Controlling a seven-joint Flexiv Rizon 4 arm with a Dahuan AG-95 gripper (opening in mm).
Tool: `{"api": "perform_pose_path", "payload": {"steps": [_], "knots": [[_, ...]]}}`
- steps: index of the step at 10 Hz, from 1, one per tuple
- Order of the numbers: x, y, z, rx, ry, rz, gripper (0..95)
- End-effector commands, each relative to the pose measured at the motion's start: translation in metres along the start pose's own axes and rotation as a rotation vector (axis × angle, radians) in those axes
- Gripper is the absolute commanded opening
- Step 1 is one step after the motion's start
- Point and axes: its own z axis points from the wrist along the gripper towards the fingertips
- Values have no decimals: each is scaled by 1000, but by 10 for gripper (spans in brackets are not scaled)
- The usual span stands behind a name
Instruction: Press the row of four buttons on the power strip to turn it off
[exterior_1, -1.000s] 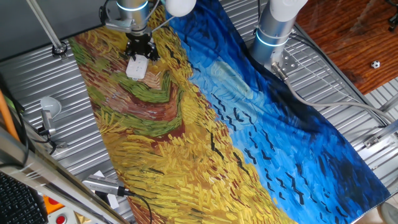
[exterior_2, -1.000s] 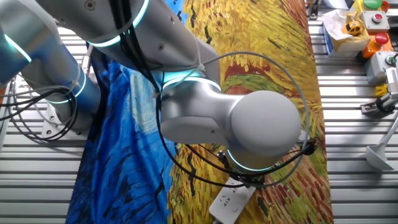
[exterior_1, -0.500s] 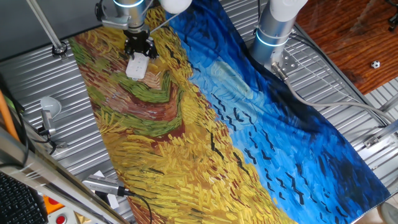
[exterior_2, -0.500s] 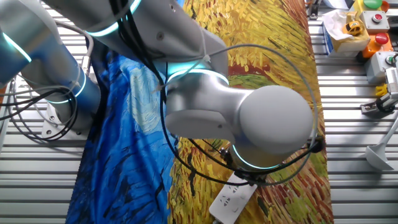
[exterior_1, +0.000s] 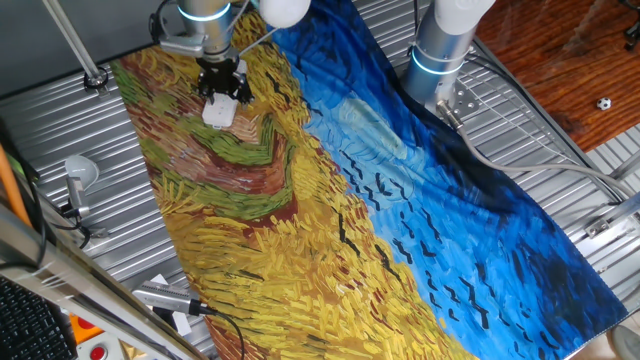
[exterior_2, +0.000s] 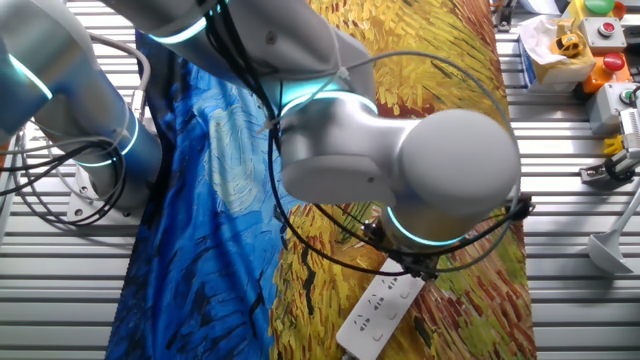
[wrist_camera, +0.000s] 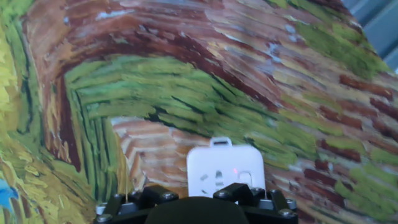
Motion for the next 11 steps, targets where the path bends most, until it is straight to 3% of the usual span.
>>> {"api": "perform_pose_path", "payload": {"steps": [1,9,11], "knots": [[0,0,6,5,-7,-6,760],[-4,-1,18,17,-2,3,760],[-5,-1,20,32,1,-5,760]]}}
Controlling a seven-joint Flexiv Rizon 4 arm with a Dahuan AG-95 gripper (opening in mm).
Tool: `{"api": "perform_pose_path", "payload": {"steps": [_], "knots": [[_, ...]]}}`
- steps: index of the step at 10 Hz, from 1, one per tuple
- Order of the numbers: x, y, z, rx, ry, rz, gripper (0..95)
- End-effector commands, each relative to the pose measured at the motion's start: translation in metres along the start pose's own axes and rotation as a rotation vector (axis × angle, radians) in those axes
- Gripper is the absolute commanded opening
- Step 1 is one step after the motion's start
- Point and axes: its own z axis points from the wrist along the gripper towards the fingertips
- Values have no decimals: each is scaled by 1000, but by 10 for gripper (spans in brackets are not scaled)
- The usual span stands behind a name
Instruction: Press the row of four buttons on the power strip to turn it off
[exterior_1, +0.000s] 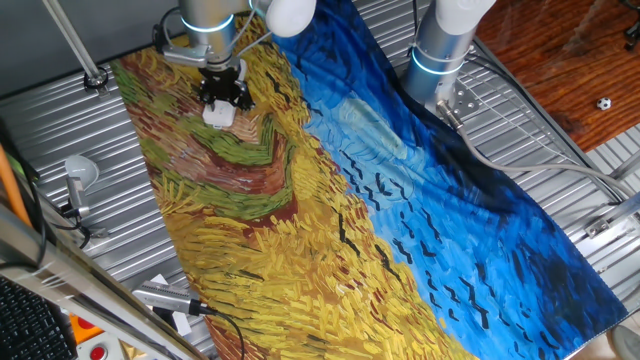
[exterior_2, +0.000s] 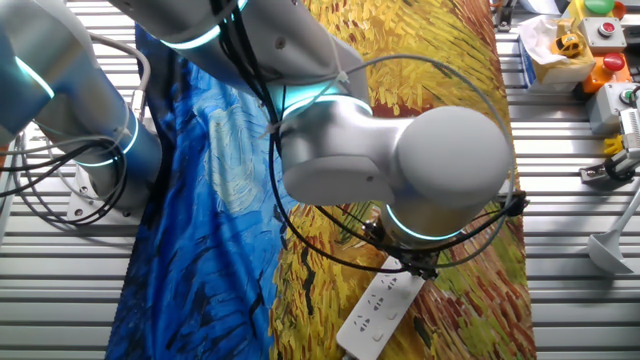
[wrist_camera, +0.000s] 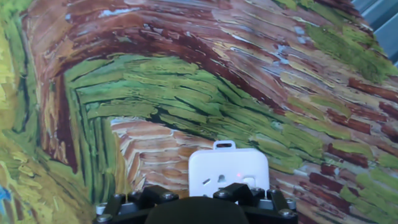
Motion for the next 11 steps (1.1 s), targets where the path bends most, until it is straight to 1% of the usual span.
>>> {"api": "perform_pose_path", "payload": {"steps": [1,3,4,6,8,9,10,11], "knots": [[0,0,0,10,12,-8,760],[0,0,-2,9,12,-7,760],[-1,-1,-5,7,16,-5,760],[-2,-2,-18,5,28,-5,760],[-1,-3,-27,5,29,-9,760],[12,-7,-45,12,41,-11,760],[19,-8,-49,11,49,-23,570],[19,-8,-49,9,53,-24,380]]}}
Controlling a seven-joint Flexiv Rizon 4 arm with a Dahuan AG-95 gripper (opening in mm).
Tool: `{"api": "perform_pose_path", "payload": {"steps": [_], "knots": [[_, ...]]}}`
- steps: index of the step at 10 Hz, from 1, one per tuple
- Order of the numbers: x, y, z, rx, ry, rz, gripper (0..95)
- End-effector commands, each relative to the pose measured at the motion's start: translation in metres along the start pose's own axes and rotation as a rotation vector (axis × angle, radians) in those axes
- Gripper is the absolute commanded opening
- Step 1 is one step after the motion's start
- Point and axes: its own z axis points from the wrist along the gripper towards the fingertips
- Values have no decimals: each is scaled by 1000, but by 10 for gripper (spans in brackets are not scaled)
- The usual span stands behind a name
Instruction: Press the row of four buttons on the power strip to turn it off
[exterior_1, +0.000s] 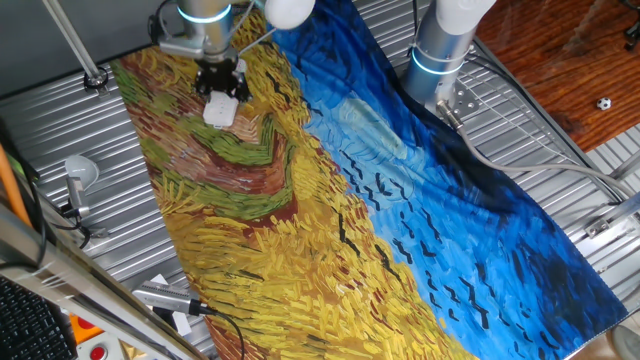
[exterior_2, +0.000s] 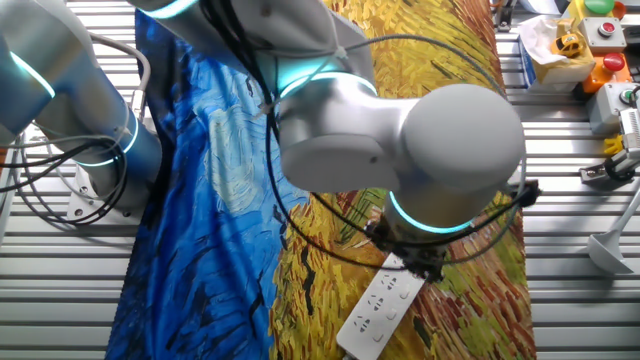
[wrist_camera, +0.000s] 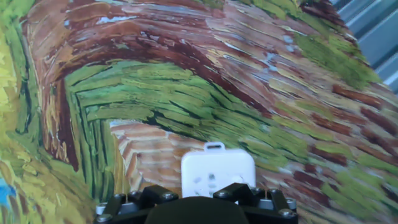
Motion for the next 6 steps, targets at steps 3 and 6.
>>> {"api": "perform_pose_path", "payload": {"steps": [3,6], "knots": [[-1,0,0,-22,2,-72,0],[-1,0,0,-20,15,-82,0]]}}
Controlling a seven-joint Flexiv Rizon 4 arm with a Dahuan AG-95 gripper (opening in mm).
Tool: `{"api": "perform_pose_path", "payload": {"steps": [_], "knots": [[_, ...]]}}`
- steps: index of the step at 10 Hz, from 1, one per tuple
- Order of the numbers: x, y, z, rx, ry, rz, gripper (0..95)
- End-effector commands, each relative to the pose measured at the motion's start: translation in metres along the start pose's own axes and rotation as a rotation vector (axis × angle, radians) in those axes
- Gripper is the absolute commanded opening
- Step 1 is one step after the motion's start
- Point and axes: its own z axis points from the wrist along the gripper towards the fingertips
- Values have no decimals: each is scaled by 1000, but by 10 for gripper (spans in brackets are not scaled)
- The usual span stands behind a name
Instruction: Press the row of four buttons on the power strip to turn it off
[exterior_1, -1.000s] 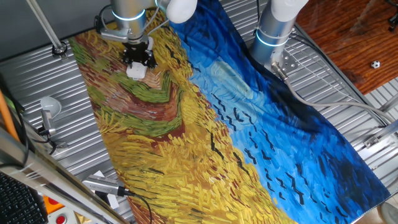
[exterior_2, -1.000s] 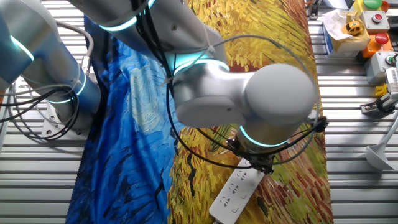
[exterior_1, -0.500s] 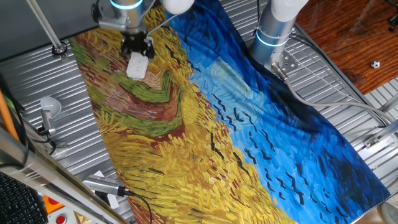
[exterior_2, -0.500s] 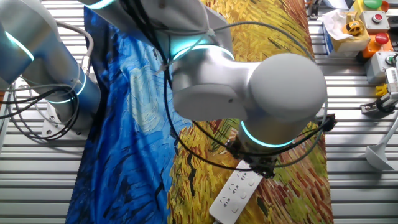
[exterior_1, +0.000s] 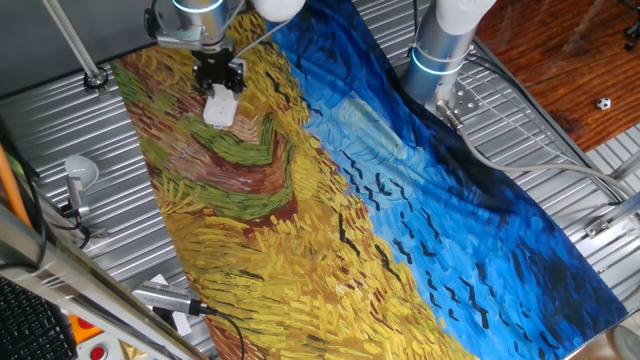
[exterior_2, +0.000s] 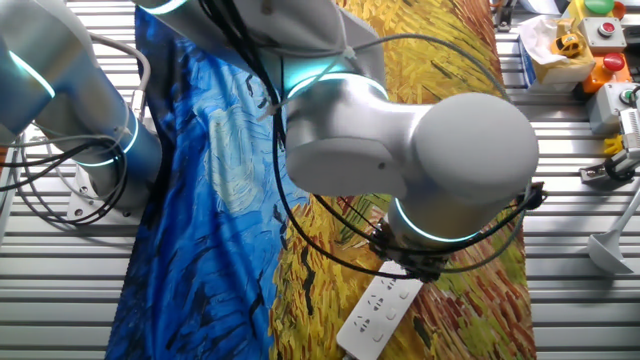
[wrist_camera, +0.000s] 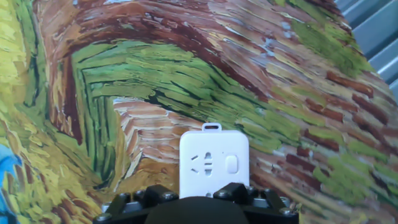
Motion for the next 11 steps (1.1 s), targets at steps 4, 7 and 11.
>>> {"api": "perform_pose_path", "payload": {"steps": [4,7,11], "knots": [[-56,4,-12,8,9,24,0],[-144,0,-19,13,17,85,0],[-188,11,-17,17,22,140,0]]}}
